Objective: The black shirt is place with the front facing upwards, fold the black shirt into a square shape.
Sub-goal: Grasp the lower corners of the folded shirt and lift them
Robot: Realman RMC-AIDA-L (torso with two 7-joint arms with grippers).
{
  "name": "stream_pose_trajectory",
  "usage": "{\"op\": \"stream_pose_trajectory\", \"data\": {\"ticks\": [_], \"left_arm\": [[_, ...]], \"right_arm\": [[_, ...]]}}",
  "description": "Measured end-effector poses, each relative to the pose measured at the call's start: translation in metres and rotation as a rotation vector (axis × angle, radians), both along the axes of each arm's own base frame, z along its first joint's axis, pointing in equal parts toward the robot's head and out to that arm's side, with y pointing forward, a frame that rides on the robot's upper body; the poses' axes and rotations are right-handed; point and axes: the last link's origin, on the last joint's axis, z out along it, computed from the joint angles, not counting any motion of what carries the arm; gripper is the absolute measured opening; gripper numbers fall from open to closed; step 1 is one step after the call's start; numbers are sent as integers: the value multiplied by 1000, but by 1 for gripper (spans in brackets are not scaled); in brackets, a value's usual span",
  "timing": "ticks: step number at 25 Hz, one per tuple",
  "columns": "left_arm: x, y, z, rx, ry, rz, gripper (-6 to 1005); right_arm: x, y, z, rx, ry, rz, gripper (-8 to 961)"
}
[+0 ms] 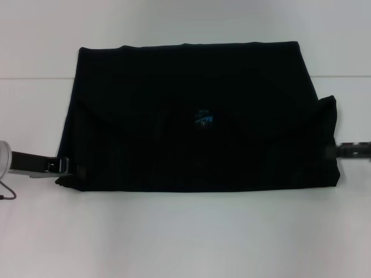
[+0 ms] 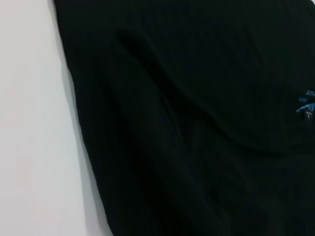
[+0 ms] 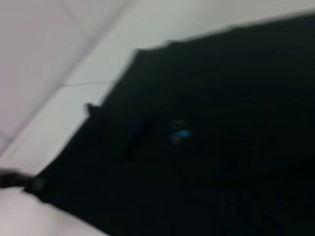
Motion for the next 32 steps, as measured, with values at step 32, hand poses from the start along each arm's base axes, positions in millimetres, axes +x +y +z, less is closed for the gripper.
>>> {"op": "stream_pose_trajectory", "data": {"ticks": [32], "left_arm": [[3,-2,-2,-21,-13,-6,34]], "right_arm": [[-14,45,-53,-131,-285,-287,661]]}}
